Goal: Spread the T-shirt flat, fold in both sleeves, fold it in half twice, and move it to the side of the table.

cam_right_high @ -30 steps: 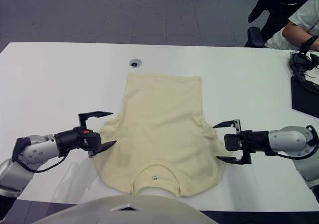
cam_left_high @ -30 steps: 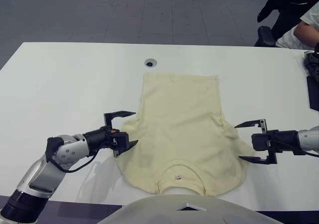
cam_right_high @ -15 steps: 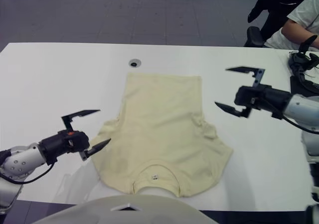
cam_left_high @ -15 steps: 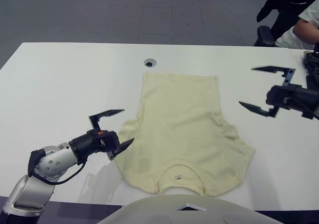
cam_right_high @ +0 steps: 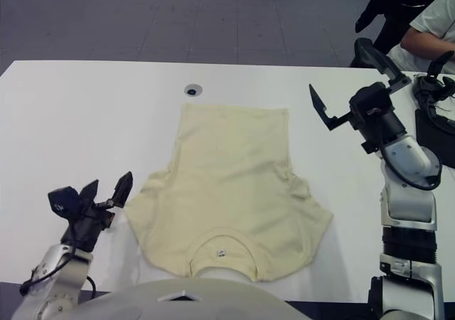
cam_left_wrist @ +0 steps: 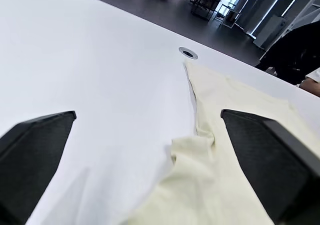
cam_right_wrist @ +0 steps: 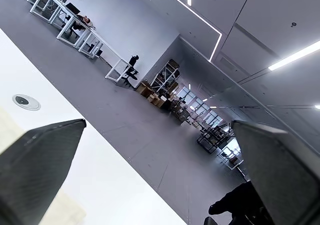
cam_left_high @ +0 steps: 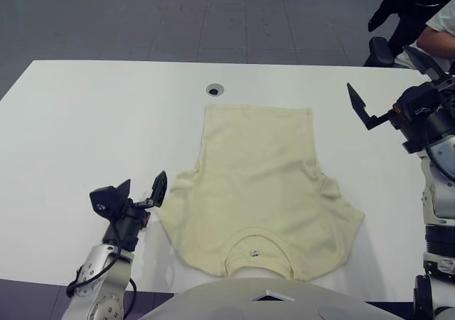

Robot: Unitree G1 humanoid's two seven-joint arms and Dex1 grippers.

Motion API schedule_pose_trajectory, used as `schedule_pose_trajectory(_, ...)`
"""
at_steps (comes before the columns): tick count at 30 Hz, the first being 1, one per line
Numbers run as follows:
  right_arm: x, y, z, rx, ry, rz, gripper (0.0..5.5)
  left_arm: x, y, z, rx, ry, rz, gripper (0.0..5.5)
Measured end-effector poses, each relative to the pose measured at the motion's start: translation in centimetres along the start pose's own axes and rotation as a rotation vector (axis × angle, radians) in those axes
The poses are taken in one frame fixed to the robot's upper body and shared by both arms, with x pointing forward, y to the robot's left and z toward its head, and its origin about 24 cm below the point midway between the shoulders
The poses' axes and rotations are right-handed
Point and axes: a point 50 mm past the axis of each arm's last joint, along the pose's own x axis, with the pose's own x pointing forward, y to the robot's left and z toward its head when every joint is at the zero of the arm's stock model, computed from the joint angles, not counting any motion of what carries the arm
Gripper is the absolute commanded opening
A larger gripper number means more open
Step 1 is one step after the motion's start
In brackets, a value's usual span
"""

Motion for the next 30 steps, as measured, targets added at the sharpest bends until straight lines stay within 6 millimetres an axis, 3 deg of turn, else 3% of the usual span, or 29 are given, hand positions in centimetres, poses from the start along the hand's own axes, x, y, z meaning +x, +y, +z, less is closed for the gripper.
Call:
schedule_pose_trajectory(3, 0.0, 0.1, 0.0, -0.006, 0.004, -0.003, 5.40, -0.7, 0.5, -1.5, -0.048, 0.056, 0.043, 4.80)
schedule_pose_trajectory(9, 0.2, 0.2, 0.1, -0.015, -0.006, 0.002, 5.40, -1.2, -0.6, -2.8, -0.097, 0.090, -0.001, 3.81)
schedule_pose_trajectory(30, 0.5, 0.3, 0.4, -0.035, -0.021, 0.012, 5.40, -1.4, 0.0, -3.3, -0.124, 0.117, 0.041, 0.28)
